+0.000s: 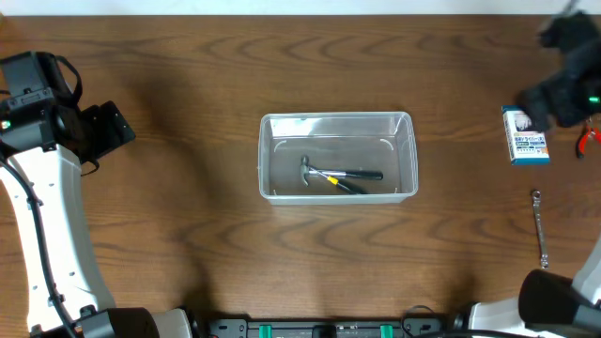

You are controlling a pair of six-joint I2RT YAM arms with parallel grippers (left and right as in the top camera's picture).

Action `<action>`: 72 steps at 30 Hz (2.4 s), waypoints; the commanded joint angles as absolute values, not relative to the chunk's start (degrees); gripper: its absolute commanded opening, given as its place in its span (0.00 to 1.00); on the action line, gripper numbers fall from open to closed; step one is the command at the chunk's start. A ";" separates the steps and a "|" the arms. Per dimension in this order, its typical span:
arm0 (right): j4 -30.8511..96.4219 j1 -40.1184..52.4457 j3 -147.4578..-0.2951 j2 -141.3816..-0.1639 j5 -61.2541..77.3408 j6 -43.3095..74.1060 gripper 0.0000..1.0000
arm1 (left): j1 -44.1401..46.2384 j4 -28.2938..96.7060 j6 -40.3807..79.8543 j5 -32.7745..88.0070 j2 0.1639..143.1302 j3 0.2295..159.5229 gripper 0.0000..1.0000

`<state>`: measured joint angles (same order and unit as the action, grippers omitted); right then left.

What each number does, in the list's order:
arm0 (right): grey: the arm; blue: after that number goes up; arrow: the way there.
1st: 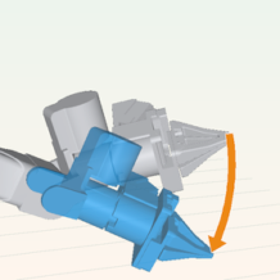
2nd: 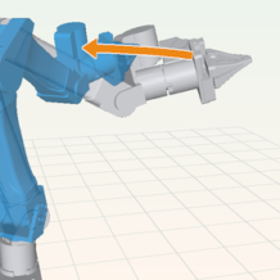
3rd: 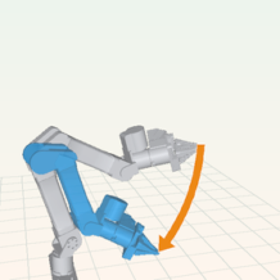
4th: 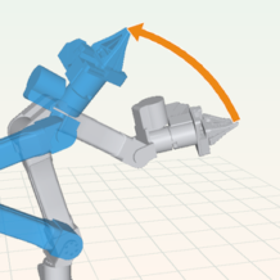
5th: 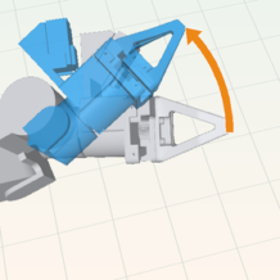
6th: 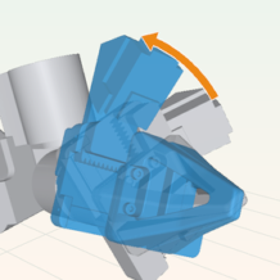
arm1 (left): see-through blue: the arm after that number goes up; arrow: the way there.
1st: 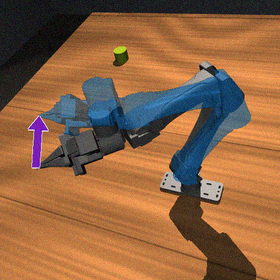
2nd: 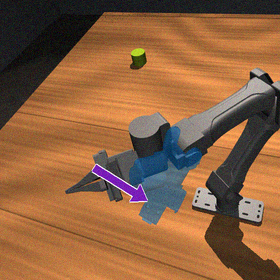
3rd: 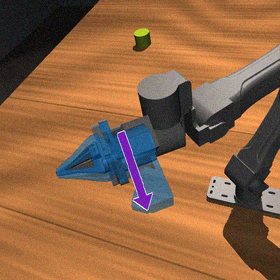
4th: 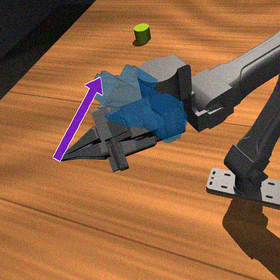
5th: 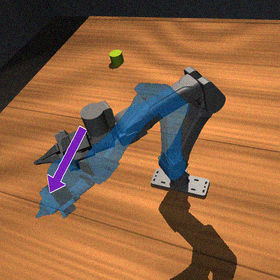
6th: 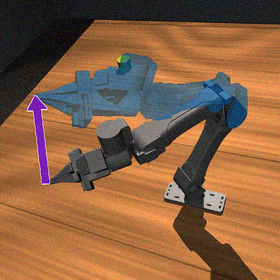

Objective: Pack container
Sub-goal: 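Raise the right gripper and move it right to the boxed screwdriver set, then lower the right gripper and grasp the blue-white screwdriver set box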

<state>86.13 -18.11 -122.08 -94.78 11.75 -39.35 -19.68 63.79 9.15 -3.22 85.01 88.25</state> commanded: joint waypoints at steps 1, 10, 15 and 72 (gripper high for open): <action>85.23 -22.79 -121.82 -96.90 13.45 -38.17 0.99 | -19.81 63.81 8.82 -3.70 84.55 89.17 0.98; 76.49 -25.85 -121.82 -105.93 7.46 -31.44 0.99 | -19.81 63.81 8.82 -3.73 84.55 89.17 0.98; 71.75 -25.85 -121.99 -112.73 4.69 -26.98 0.99 | -19.81 63.81 8.82 -3.70 84.55 89.17 0.98; 73.08 -26.17 -123.96 -142.65 -2.79 -22.79 0.99 | -19.81 63.81 8.82 -3.73 84.55 89.17 0.98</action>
<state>73.34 -25.67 -122.89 -141.82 -2.22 -23.42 -19.68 63.79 9.15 -3.22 85.01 88.25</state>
